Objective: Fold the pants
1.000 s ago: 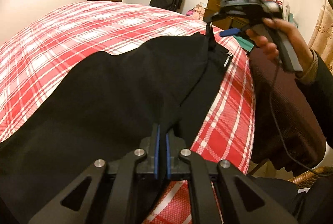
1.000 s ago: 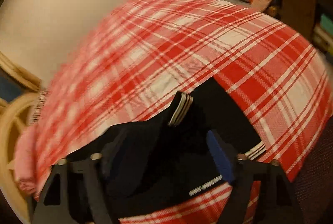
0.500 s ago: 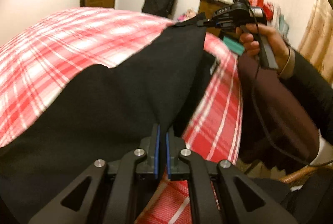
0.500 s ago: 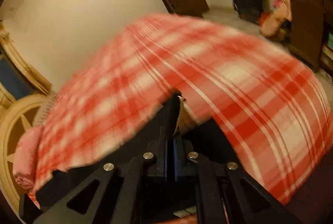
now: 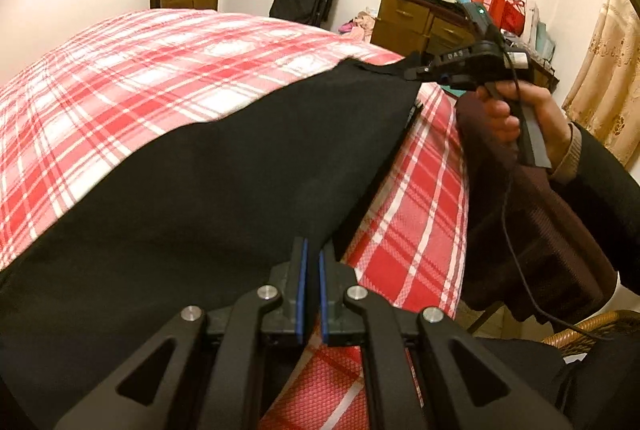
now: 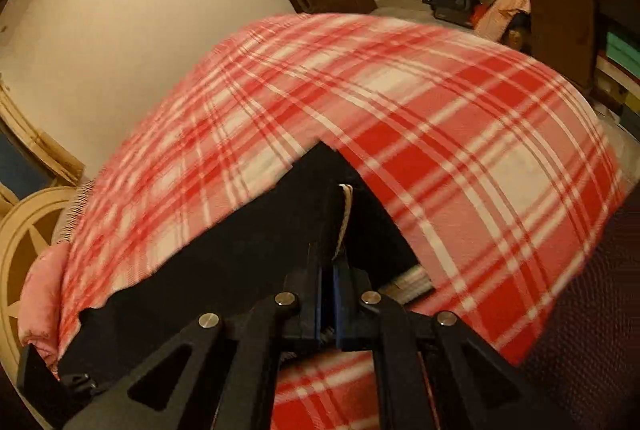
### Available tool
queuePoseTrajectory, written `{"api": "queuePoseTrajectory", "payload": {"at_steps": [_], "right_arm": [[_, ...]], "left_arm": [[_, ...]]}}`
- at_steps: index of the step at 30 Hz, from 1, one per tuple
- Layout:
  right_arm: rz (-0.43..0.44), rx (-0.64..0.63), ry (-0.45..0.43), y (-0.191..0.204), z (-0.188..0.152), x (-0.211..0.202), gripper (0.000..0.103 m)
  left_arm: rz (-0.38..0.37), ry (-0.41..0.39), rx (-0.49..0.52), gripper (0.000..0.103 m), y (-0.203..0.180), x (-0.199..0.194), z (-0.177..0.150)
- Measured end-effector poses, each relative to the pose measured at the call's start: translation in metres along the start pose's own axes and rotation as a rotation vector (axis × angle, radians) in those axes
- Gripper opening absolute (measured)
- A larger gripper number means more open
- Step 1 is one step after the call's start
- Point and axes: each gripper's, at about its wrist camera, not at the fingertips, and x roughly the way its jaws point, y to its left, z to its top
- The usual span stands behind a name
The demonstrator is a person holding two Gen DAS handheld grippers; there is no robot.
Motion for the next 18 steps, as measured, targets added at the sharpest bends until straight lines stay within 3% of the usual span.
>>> {"api": "queuePoseTrajectory", "payload": {"at_steps": [5,8,12,13,14,15,16,18], "right_arm": [[-0.023,0.060,0.054,-0.021,-0.011,0.020,0.004],[-0.030,0.065,0.056,-0.020,-0.009,0.024,0.004],[-0.050,0.051,0.081,-0.019,-0.005,0.024,0.008],[-0.078,0.034,0.073,-0.017,-0.005,0.018,0.016],[-0.121,0.027,0.058,-0.015,-0.006,0.012,0.034],[-0.198,0.020,0.032,-0.014,-0.006,0.002,0.044],[-0.222,0.021,0.006,-0.013,-0.006,-0.006,0.052],[-0.212,0.010,-0.048,-0.005,-0.007,-0.022,0.052]], "left_arm": [[-0.003,0.029,-0.008,0.006,-0.001,0.011,-0.010],[-0.011,0.028,-0.016,0.012,0.000,0.010,-0.009],[0.041,0.017,0.024,0.034,-0.007,-0.004,-0.009],[0.051,-0.008,0.052,0.042,-0.010,-0.016,-0.012],[0.058,-0.031,0.068,0.047,-0.011,-0.029,-0.016],[0.078,-0.051,0.078,0.055,-0.010,-0.043,-0.021],[0.090,-0.068,0.081,0.057,-0.007,-0.055,-0.027],[0.112,-0.096,0.069,0.061,0.002,-0.077,-0.039]]}}
